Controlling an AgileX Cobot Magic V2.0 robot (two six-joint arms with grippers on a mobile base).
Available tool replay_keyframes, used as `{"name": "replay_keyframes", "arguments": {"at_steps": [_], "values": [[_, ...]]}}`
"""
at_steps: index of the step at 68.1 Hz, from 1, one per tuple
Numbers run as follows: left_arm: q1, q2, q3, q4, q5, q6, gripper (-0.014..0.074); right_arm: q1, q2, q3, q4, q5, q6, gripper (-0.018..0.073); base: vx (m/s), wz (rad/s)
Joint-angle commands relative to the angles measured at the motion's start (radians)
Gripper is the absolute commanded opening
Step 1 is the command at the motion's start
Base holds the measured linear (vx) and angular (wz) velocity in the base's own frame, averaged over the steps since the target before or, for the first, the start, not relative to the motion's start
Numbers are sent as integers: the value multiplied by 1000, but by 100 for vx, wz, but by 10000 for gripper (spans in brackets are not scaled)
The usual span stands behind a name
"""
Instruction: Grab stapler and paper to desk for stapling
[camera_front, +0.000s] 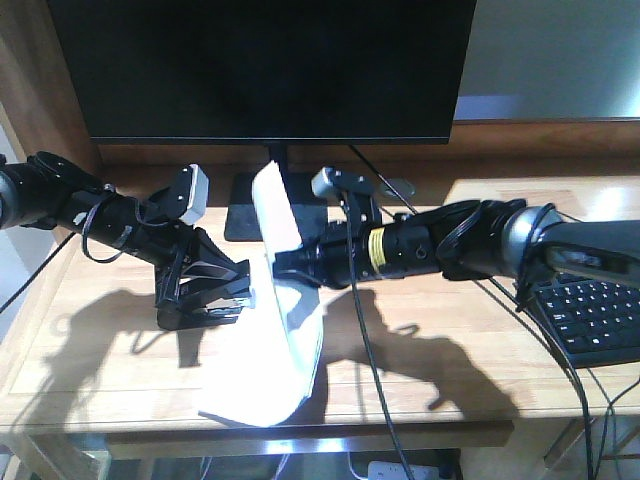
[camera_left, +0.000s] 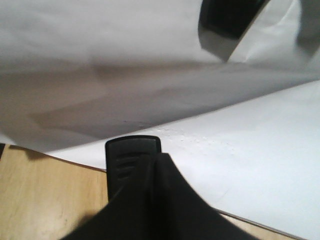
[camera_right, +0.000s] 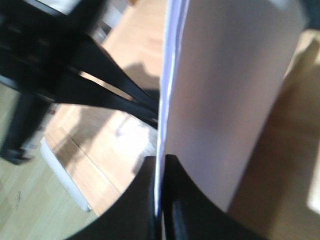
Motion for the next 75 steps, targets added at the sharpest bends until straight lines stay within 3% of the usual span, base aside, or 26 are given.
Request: {"name": "replay_keyframes", "arguments": {"at_steps": [1, 39, 61, 75], "values": [[0, -63, -26, -59, 28, -9, -7, 1, -30, -28, 28, -15, 5, -5, 0, 0], [0, -63, -26, -59, 27, -9, -7, -26, -103, -29, -2, -35, 1, -5, 0, 0], [0, -63, -26, -59, 28, -9, -7, -40, -152, -29, -68, -122, 49, -5, 0, 0], [0, -63, -26, -59, 28, -9, -7, -40, -141, -29, -73, -107, 73, -5, 0, 0]]}}
